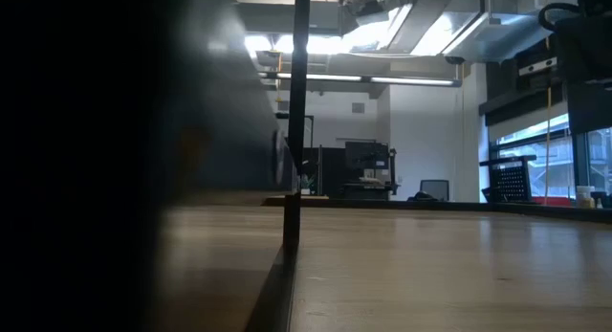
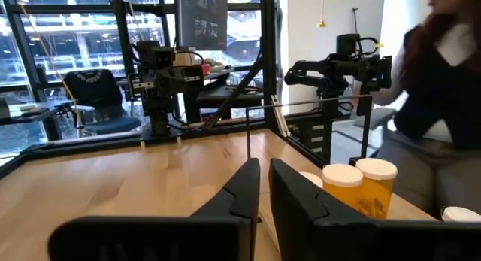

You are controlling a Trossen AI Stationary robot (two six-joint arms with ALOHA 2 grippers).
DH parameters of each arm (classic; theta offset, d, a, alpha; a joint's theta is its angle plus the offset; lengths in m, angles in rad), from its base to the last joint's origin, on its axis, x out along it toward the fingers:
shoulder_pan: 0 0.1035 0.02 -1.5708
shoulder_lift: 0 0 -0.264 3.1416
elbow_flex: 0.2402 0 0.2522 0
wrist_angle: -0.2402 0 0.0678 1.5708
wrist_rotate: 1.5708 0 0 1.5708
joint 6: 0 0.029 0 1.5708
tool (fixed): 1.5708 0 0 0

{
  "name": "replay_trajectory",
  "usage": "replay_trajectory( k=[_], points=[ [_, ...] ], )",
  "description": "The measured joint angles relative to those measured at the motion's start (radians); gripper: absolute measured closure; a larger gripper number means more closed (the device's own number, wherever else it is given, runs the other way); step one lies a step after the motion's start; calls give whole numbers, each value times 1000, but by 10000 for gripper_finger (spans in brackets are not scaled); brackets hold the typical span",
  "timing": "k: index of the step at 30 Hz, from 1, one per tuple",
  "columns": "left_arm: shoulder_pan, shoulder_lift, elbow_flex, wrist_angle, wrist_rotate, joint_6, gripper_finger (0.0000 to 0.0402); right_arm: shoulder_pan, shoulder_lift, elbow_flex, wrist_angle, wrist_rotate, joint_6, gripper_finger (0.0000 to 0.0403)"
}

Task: Pick and place medicine bottles onto shelf by color
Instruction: Return to Home Position

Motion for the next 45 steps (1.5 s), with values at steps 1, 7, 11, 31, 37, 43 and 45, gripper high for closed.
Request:
replay_trajectory(
  k=[1, 7, 11, 31, 37, 43, 45],
  points=[
    [0, 0, 0, 0, 0, 0, 378, 0, 0, 0, 0, 0, -1, 396],
    [0, 0, 0, 0, 0, 0, 389, 0, 0, 0, 1, 0, -3, 396],
    [0, 0, 0, 0, 0, -1, 395, 0, 0, 0, 2, 0, -2, 396],
    [0, 0, 0, 0, 0, -1, 373, 0, 0, 0, 2, -1, -3, 396],
    [0, 0, 0, 0, 0, -1, 372, 0, 0, 0, 2, -1, -4, 396],
    [0, 0, 0, 0, 0, -1, 383, 0, 0, 0, 2, -1, -3, 396],
    [0, 0, 0, 0, 0, -1, 386, 0, 0, 0, 2, -1, -2, 396]
  ],
)
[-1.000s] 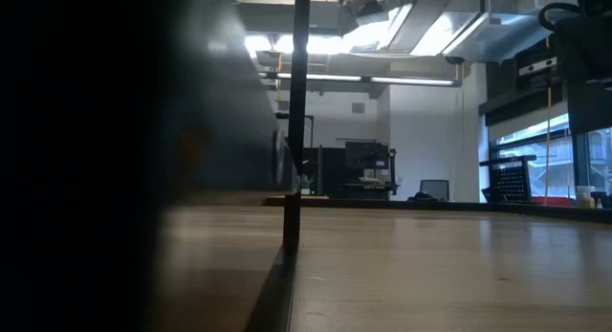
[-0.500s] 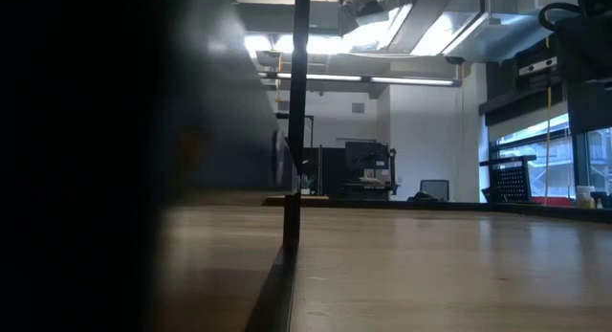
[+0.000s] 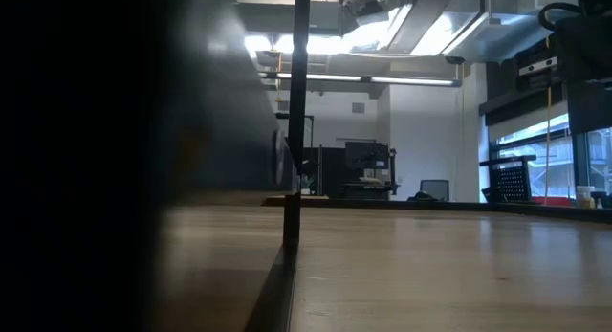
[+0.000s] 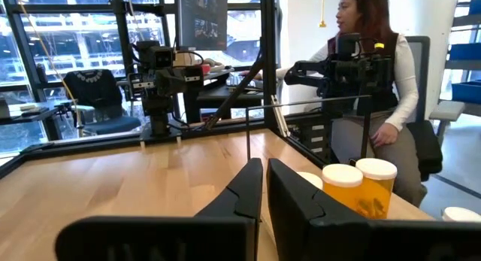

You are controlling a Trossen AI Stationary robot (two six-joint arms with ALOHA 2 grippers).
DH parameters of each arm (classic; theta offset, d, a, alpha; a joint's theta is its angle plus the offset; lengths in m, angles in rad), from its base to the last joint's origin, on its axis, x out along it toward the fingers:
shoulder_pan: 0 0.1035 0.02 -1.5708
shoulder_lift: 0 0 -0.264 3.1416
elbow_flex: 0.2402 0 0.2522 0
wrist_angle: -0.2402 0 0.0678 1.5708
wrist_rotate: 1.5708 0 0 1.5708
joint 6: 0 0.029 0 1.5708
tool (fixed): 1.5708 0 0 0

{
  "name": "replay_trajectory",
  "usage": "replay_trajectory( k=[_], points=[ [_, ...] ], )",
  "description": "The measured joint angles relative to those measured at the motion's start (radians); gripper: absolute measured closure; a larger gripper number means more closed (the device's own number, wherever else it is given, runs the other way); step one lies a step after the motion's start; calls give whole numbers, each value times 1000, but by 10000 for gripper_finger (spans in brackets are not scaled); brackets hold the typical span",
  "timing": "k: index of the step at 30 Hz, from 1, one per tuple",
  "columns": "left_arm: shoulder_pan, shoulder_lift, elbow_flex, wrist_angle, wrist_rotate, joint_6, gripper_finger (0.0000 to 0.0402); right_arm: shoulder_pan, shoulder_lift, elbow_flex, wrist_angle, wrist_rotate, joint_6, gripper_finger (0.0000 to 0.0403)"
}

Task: Pick and place medicine bottles onto shelf by color
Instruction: Return to Home Position

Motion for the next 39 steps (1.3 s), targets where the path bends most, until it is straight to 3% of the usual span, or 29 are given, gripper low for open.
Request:
replay_trajectory(
  k=[11, 29, 39],
  points=[
    [0, 0, 0, 0, 0, 0, 401, 0, 0, 0, 0, 0, 0, 396],
    [0, 0, 0, 0, 0, 0, 369, 0, 0, 0, 0, 0, -2, 396],
    [0, 0, 0, 0, 0, 0, 372, 0, 0, 0, 0, 0, -1, 396]
  ],
)
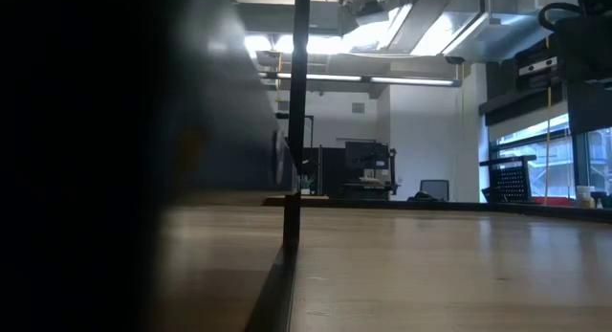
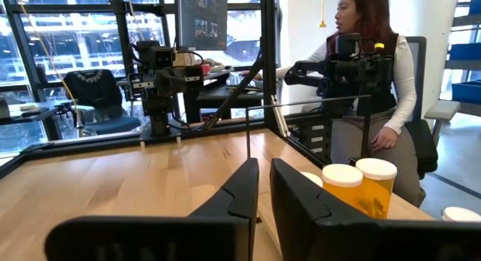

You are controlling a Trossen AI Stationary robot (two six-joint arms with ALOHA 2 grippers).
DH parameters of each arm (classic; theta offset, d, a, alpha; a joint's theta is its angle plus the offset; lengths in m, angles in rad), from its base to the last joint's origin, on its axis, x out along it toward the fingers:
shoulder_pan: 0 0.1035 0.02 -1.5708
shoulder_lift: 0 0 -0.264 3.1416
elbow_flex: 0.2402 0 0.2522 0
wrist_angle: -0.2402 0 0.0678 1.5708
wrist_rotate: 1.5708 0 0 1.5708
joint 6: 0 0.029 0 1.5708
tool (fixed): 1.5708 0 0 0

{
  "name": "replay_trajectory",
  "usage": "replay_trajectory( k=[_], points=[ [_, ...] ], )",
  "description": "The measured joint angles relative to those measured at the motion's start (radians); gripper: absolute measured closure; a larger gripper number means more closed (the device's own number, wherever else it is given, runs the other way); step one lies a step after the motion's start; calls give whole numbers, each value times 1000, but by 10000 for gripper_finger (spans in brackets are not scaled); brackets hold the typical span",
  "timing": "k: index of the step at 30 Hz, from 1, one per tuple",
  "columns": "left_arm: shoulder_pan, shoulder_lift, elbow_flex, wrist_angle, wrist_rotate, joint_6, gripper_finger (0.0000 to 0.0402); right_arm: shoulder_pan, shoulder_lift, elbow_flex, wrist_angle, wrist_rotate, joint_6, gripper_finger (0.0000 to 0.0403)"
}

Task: Pick and place medicine bottles onto shelf by color
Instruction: Return to Home Position

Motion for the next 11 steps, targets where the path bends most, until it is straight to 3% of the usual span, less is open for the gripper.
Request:
replay_trajectory(
  k=[11],
  points=[
    [0, 0, 0, 0, 0, 0, 388, 0, 0, 0, 0, 0, 0, 396]
  ],
)
